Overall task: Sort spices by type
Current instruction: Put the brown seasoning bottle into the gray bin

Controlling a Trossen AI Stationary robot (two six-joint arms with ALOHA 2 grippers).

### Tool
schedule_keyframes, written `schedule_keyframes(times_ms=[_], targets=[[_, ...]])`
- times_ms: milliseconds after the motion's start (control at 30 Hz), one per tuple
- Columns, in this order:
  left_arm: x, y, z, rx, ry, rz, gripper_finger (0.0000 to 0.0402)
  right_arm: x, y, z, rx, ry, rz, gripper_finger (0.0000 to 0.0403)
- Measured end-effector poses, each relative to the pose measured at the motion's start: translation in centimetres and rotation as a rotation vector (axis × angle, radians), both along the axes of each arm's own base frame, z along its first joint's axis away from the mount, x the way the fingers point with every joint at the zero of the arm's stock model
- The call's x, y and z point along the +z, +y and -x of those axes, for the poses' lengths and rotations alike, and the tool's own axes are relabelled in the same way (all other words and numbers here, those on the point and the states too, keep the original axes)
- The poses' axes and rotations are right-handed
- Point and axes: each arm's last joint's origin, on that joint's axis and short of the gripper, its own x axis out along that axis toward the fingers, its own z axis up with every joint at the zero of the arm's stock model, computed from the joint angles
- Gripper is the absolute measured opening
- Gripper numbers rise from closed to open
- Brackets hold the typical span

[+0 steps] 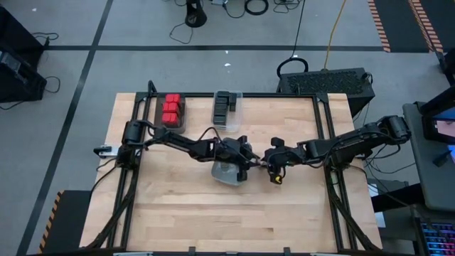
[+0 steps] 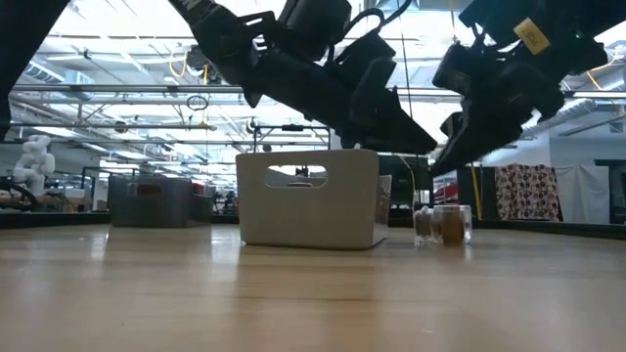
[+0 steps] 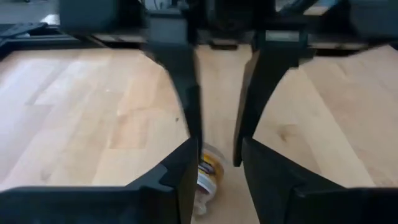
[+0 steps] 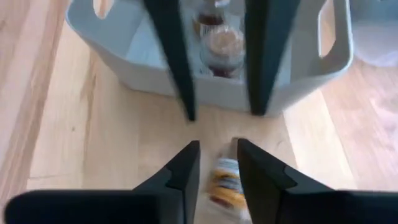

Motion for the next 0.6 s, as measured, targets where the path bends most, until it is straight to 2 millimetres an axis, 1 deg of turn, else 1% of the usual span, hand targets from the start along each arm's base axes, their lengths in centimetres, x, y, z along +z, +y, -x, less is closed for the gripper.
schedule_keyframes(times_ms=[167,300,367,433,600], targets=[[0.0,0.0,0.0,0.002,0.004,-0.003,0.0130,-0.3,0.0,0.3,-0.034,0.039,-0.028,0.0067],[0.1,0.0,0.2,-0.011,0.019,-0.030,0.0146,-0.4,-0.3,0.6,-0.085,0.062,0.007,0.0069],[0.4,0.1,0.4,-0.013,0.035,-0.041,0.0161,-0.6,-0.5,0.9,-0.131,0.092,0.063,0.0083],[1.1,0.2,0.7,-0.013,0.041,-0.046,0.0179,-0.7,-0.7,1.1,-0.179,0.103,0.099,0.0103],[2.7,0.4,1.4,-0.009,0.065,-0.046,0.0233,-0.7,-1.2,1.1,-0.239,0.101,0.067,0.0173]])
